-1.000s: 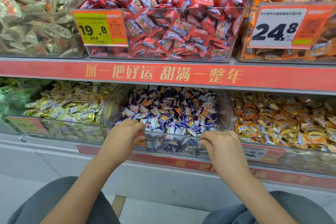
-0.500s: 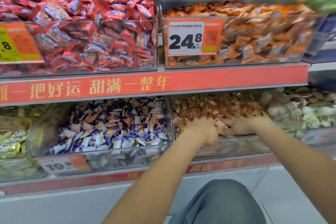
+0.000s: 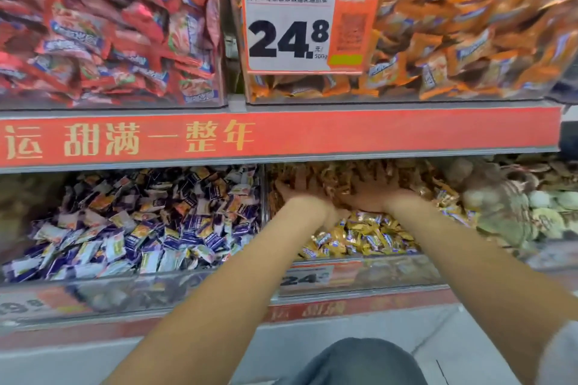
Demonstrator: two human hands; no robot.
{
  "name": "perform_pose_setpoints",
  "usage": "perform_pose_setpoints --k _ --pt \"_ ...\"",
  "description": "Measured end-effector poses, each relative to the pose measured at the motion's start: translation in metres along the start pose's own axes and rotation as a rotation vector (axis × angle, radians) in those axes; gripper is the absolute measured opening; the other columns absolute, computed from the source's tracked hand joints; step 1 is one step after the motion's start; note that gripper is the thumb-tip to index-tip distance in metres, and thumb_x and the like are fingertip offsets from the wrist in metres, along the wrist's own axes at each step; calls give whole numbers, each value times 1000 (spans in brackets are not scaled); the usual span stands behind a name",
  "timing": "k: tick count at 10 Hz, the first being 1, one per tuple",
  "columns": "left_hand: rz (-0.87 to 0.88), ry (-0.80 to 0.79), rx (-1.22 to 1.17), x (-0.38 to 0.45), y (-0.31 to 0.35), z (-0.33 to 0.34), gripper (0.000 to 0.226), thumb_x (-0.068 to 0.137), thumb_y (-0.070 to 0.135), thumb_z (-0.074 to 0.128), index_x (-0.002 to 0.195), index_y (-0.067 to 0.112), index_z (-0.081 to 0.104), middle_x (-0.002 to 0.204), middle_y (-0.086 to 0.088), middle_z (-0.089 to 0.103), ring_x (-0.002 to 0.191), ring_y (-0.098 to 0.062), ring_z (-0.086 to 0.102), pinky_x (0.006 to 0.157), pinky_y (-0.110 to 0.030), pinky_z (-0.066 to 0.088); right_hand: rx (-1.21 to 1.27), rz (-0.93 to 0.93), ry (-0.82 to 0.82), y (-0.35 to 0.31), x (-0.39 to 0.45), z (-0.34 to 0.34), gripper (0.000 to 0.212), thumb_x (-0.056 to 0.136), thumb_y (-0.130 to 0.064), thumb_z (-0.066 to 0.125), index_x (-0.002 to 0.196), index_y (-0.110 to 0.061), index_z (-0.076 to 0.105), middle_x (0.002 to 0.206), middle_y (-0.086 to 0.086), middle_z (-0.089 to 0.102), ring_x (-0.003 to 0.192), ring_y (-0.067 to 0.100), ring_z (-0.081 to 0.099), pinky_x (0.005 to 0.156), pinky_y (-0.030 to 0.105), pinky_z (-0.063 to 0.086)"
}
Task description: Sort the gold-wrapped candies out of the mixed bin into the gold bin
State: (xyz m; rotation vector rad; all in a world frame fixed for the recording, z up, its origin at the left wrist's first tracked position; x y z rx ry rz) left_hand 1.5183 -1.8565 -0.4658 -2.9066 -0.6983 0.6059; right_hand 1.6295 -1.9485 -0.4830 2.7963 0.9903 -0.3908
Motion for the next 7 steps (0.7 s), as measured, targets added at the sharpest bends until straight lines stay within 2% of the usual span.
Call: perform_pose_setpoints --k 1,2,3,4,5,6,7 --pt "24 99 -109 -14 -6 1 75 92 67 23 148 17 27 156 -9 21 142 -35 17 112 -58 18 116 -37 -29 2 -9 -12 82 88 -74 28 153 -27 11 161 5 9 146 34 12 116 48 12" --pt "61 289 -323 -36 -8 -2 59 98 52 26 146 17 29 151 -14 30 135 -35 32 108 -48 32 304 -102 66 -1 -31 -11 76 87 -73 28 149 -31 24 149 6 39 132 30 41 110 42 32" --pt "61 12 -186 -44 -8 15 69 96 62 16 152 28 -7 158 -5 -16 145 -33 -14 116 -53 -5 99 -145 -129 -16 -56 13 67 93 -67 21 147 -45 -13 159 -3 -15 147 31 -8 116 50 -3" --pt "93 -26 -237 -55 -12 21 68 96 61 13 152 27 -4 159 -4 -15 144 -33 -17 114 -52 -9 167 -166 -161 -22 -79 -4 64 98 -58 26 152 -36 0 161 3 1 147 30 7 117 43 9" --pt "173 165 -473 -82 -16 4 59 101 45 24 153 21 8 160 -9 -2 144 -40 -7 117 -51 2 449 -216 187 -16 -113 -37 40 99 -38 44 136 -24 51 133 7 58 111 22 58 91 28 44" --pt "338 376 -753 -160 -29 -15 57 101 27 41 152 18 17 159 -7 7 147 -28 -1 119 -41 6 665 -211 564 -11 -180 -53 19 95 -24 56 109 -25 70 104 -7 71 93 3 64 84 19 49" --pt "309 702 -866 -251 -75 -2 63 95 22 55 149 27 23 155 11 17 143 -3 9 113 -15 8 992 -266 938 -3 -274 -63 17 91 -15 62 100 -27 70 93 -17 69 82 -7 62 80 18 52"
Point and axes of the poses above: each hand's wrist, its own x-axis towards the middle knuckle, its own z-axis out of the palm, y = z × x, the point moved 1 cm from there along x, towards the middle knuckle
